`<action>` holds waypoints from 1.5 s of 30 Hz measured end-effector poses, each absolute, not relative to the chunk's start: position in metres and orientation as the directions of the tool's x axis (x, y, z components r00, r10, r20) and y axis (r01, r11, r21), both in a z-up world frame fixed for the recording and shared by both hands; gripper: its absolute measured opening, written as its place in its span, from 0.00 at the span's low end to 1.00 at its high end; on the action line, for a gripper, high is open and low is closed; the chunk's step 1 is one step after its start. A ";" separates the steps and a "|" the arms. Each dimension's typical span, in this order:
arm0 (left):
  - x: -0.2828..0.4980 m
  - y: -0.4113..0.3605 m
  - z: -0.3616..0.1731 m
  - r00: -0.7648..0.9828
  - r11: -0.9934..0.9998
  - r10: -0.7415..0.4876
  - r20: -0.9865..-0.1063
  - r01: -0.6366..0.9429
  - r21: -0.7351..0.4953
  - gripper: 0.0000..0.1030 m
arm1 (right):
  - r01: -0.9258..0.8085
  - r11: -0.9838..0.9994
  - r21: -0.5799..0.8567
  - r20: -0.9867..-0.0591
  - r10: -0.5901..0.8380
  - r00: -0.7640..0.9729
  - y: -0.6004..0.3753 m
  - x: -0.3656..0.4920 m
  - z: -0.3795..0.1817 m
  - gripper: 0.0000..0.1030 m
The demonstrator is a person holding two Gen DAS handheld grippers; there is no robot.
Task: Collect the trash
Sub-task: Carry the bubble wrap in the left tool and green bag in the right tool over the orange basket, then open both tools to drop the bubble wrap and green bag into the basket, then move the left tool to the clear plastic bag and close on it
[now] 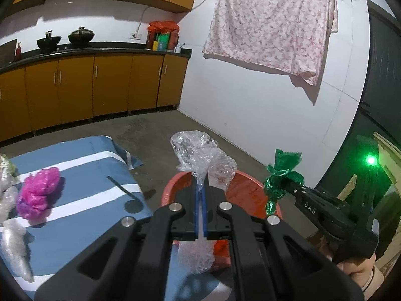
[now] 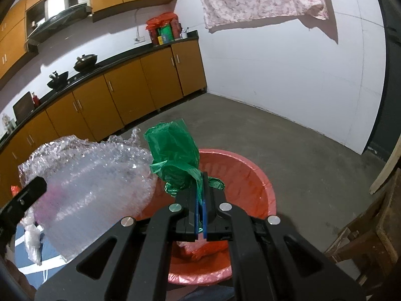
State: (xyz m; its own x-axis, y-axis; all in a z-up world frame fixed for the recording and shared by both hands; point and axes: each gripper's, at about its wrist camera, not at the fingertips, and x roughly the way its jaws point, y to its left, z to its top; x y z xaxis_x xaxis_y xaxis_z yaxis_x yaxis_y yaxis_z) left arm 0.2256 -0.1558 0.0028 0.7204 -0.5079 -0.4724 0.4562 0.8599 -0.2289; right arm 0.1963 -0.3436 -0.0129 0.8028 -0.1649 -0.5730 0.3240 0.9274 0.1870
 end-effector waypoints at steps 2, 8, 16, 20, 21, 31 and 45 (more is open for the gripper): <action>0.230 -0.164 -0.002 0.712 0.856 -0.513 -0.479 0.462 -0.231 0.03 | 0.327 0.925 0.193 -0.573 -0.164 0.803 -0.346 0.198 -0.014 0.02; 0.239 -0.184 -0.015 0.690 0.847 -0.526 -0.498 0.476 -0.235 0.03 | 0.330 0.916 0.228 -0.573 -0.148 0.806 -0.357 0.202 -0.019 0.02; 0.249 -0.200 -0.033 0.654 0.840 -0.530 -0.539 0.490 -0.232 0.13 | 0.294 0.918 0.265 -0.574 -0.095 0.813 -0.364 0.208 -0.024 0.04; 0.252 -0.194 -0.038 0.663 0.854 -0.512 -0.546 0.465 -0.235 0.44 | 0.301 0.911 0.281 -0.577 -0.090 0.812 -0.368 0.205 -0.028 0.33; 0.253 -0.192 -0.039 0.663 0.855 -0.509 -0.549 0.460 -0.237 0.45 | 0.304 0.909 0.283 -0.575 -0.093 0.813 -0.368 0.203 -0.029 0.39; 0.237 -0.147 -0.035 0.741 0.914 -0.397 -0.542 0.375 -0.156 0.81 | 0.347 0.914 0.212 -0.536 -0.188 0.823 -0.355 0.178 -0.023 0.91; 0.176 -0.015 -0.049 0.831 0.995 -0.071 -0.551 0.100 0.023 0.96 | 0.307 0.939 0.154 -0.546 -0.178 0.819 -0.291 0.161 -0.040 0.97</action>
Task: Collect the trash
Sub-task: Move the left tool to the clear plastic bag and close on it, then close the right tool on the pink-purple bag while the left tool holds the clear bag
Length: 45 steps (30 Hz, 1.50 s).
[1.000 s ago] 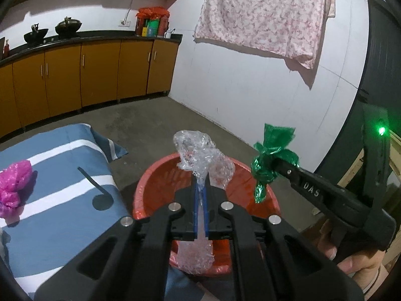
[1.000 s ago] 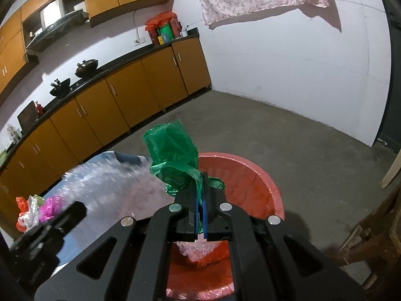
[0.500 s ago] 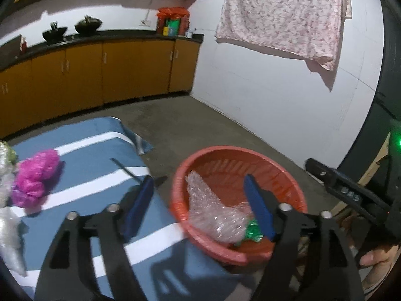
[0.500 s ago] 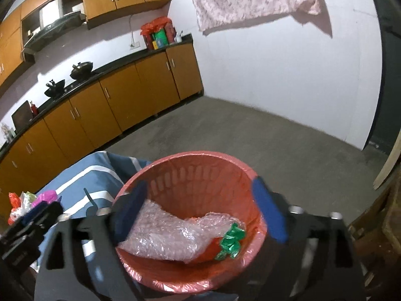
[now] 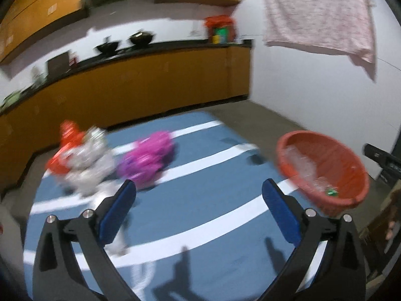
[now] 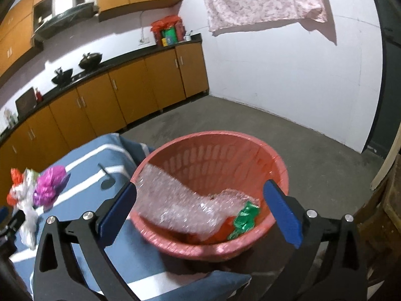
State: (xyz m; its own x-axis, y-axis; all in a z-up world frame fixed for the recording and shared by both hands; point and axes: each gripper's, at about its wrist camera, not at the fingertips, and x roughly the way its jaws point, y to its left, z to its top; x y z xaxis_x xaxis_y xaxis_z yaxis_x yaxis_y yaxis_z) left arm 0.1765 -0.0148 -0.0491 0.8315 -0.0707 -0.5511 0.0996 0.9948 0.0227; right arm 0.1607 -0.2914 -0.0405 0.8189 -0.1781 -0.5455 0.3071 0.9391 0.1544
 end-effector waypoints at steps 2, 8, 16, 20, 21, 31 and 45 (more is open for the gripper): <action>0.174 0.016 -0.055 0.824 0.999 -0.024 -0.567 0.034 0.007 0.96 | 0.289 0.947 0.141 -0.548 -0.168 0.819 -0.279 0.160 -0.043 0.97; 0.184 0.083 -0.074 0.774 0.990 0.119 -0.622 -0.143 0.010 0.96 | 0.198 0.970 0.138 -0.568 -0.087 0.818 -0.240 0.164 -0.046 0.97; 0.213 0.101 -0.096 0.704 0.990 0.121 -0.700 -0.139 0.031 0.96 | 0.143 0.984 0.109 -0.591 -0.052 0.805 -0.211 0.168 -0.050 0.97; 0.228 0.102 -0.104 0.687 0.990 0.120 -0.717 -0.131 0.040 0.96 | 0.136 0.986 0.099 -0.597 -0.051 0.801 -0.206 0.171 -0.050 0.97; 0.232 0.103 -0.105 0.682 0.991 0.116 -0.722 -0.131 0.036 0.95 | 0.134 0.986 0.096 -0.598 -0.051 0.800 -0.205 0.172 -0.050 0.97; 0.251 0.116 -0.117 0.632 0.992 0.045 -0.774 -0.121 -0.041 0.71 | 0.102 0.992 0.072 -0.606 -0.038 0.794 -0.187 0.178 -0.050 0.97; 0.236 0.131 -0.114 0.643 0.993 0.011 -0.766 -0.096 -0.066 0.46 | -0.003 0.996 0.088 -0.588 0.054 0.807 -0.141 0.197 -0.037 0.97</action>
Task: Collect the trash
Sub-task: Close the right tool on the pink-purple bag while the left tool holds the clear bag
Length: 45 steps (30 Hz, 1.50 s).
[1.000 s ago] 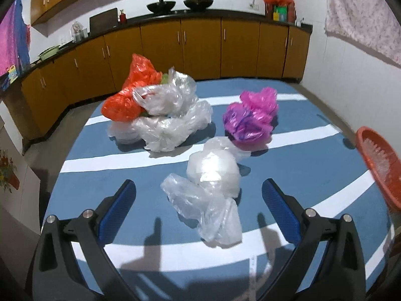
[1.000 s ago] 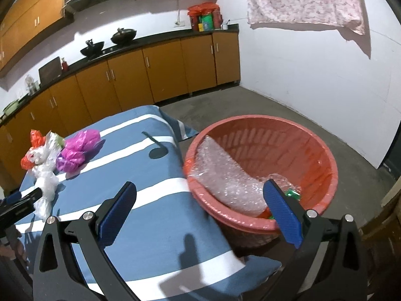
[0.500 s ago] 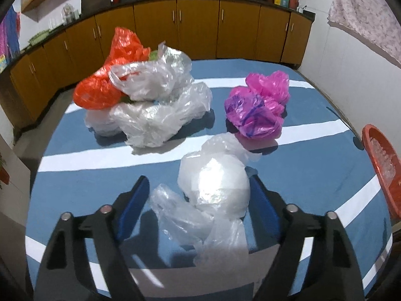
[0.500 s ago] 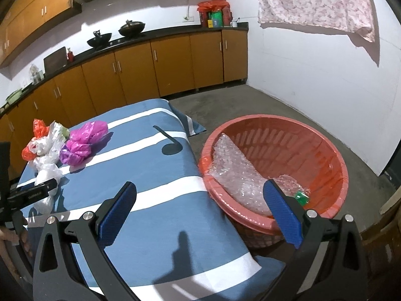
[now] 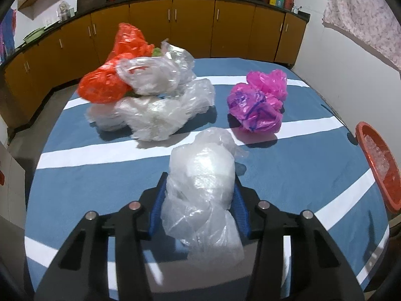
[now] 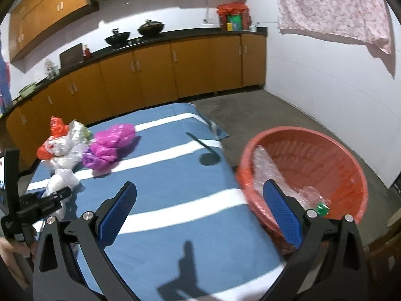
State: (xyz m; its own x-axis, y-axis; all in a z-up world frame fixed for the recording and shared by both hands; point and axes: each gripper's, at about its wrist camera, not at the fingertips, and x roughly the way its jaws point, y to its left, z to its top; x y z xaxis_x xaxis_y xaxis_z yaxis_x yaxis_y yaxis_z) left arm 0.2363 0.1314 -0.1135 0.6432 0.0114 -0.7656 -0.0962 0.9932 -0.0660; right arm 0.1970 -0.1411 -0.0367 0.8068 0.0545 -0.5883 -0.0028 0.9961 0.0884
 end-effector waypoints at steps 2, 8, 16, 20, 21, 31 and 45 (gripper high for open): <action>0.226 0.140 -0.110 0.653 0.991 0.016 -0.757 -0.110 -0.074 0.46 | -0.033 0.995 0.092 -0.589 0.081 0.804 -0.126 0.203 -0.036 0.97; 0.201 0.174 -0.100 0.677 0.982 0.073 -0.732 -0.177 -0.065 0.46 | -0.107 0.990 0.093 -0.604 0.141 0.784 -0.076 0.230 -0.043 0.97; 0.195 0.219 -0.098 0.682 0.962 0.151 -0.715 -0.267 -0.051 0.46 | -0.078 0.985 0.156 -0.636 0.160 0.755 -0.025 0.286 -0.054 0.97; 0.196 0.239 -0.100 0.682 0.948 0.160 -0.714 -0.307 -0.081 0.47 | -0.025 0.983 0.184 -0.660 0.142 0.738 -0.008 0.314 -0.061 0.97; 0.196 0.241 -0.100 0.683 0.945 0.160 -0.713 -0.315 -0.089 0.47 | -0.017 0.983 0.185 -0.665 0.138 0.734 -0.005 0.319 -0.062 0.97; 0.205 0.252 -0.100 0.695 0.935 0.148 -0.704 -0.331 -0.129 0.47 | -0.010 0.989 0.145 -0.739 0.115 0.663 0.023 0.358 -0.089 0.91; 0.213 0.247 -0.108 0.680 0.936 0.128 -0.722 -0.323 -0.139 0.47 | -0.178 0.975 0.135 -0.750 0.218 0.624 0.044 0.359 -0.096 0.59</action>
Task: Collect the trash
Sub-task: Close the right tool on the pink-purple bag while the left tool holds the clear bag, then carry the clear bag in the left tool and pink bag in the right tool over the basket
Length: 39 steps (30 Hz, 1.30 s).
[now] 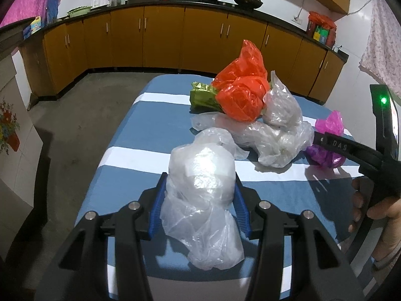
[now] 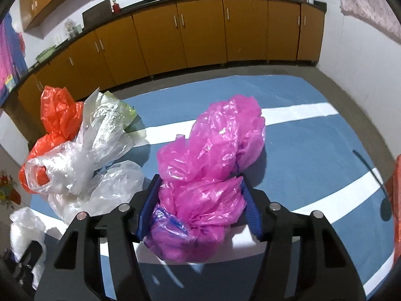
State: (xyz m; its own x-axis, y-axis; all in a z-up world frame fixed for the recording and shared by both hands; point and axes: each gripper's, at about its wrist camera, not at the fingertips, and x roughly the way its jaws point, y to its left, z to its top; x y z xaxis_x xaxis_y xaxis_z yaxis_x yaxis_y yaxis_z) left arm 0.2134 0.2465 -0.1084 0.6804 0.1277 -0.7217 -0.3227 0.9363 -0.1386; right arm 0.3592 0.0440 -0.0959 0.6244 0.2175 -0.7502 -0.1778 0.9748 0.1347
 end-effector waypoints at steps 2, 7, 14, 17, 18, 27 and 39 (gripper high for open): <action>0.217 0.246 -0.110 0.675 0.937 0.129 -0.727 -0.322 -0.132 0.47 | -0.171 0.973 0.152 -0.754 0.226 0.616 0.042 0.360 -0.097 0.59; 0.227 0.243 -0.117 0.653 0.940 0.130 -0.746 -0.320 -0.116 0.47 | -0.189 0.972 0.138 -0.759 0.226 0.610 0.044 0.362 -0.099 0.59; 0.230 0.243 -0.119 0.651 0.945 0.117 -0.750 -0.304 -0.117 0.44 | -0.185 0.974 0.129 -0.747 0.218 0.628 0.024 0.355 -0.093 0.52; 0.228 0.240 -0.116 0.656 0.948 0.117 -0.746 -0.298 -0.113 0.44 | -0.174 0.977 0.123 -0.743 0.207 0.637 0.011 0.347 -0.092 0.52; 0.226 0.238 -0.114 0.660 0.949 0.117 -0.742 -0.296 -0.114 0.44 | -0.168 0.979 0.120 -0.742 0.201 0.640 0.003 0.342 -0.090 0.52; 0.210 0.212 -0.087 0.702 0.961 0.088 -0.707 -0.246 -0.125 0.44 | -0.141 0.985 0.098 -0.721 0.168 0.672 -0.048 0.298 -0.075 0.52; 0.192 0.151 -0.053 0.748 0.979 0.026 -0.663 -0.152 -0.133 0.44 | -0.104 0.991 0.082 -0.658 0.132 0.742 -0.099 0.237 -0.043 0.52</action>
State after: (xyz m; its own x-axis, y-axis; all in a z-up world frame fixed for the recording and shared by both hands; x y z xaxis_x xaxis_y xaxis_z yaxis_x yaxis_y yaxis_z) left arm 0.1922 0.1512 -0.0532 0.7479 0.0255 -0.6633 -0.1516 0.9794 -0.1332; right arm 0.2374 -0.0987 -0.0435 0.7415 0.1324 -0.6577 -0.1039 0.9912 0.0824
